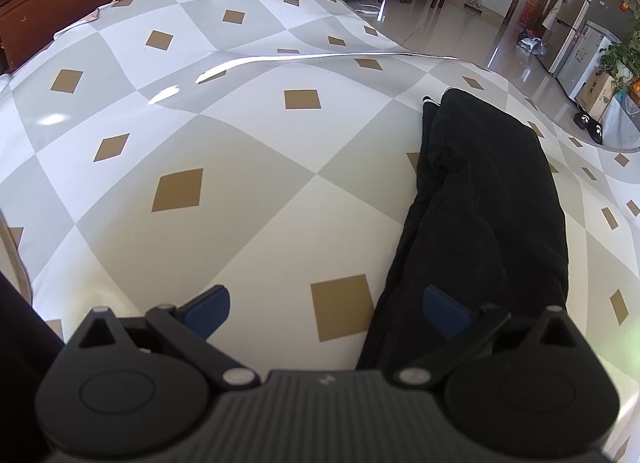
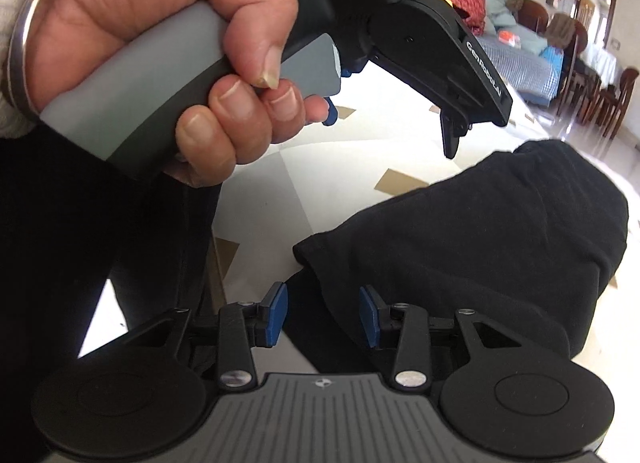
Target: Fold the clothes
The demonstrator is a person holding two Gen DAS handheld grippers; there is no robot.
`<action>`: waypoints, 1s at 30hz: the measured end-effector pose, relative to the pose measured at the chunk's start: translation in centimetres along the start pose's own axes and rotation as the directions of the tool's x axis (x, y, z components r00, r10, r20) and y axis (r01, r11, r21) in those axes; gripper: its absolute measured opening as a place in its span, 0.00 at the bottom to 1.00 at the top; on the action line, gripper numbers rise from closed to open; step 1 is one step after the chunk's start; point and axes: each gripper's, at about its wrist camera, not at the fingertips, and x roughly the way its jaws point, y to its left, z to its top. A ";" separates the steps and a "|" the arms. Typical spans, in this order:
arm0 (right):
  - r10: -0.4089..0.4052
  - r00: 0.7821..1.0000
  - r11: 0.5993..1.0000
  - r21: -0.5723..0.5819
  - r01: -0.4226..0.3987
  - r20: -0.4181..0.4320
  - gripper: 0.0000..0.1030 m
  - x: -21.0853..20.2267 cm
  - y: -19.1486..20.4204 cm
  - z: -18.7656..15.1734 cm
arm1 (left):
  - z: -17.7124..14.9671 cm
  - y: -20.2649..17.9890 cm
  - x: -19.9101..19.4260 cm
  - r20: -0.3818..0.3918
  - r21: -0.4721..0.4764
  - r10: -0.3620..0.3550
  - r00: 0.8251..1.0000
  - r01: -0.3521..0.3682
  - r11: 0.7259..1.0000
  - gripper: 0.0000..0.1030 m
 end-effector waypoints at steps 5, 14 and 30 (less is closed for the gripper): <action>-0.048 0.999 0.996 -0.080 0.048 0.012 0.36 1.4 0.9 -0.3 | 0.0 0.0 0.2 -0.002 0.001 0.005 1.000 -0.005 1.000 1.00; -0.077 0.997 0.994 -0.082 0.078 0.018 0.00 1.5 0.4 0.2 | 0.0 0.0 0.4 -0.001 -0.005 0.008 1.000 -0.008 1.000 1.00; 0.172 0.985 0.982 0.087 -0.170 -0.014 0.06 -0.6 -0.2 0.9 | 0.0 -1.6 -0.4 0.047 0.058 0.005 0.999 -0.008 0.998 1.00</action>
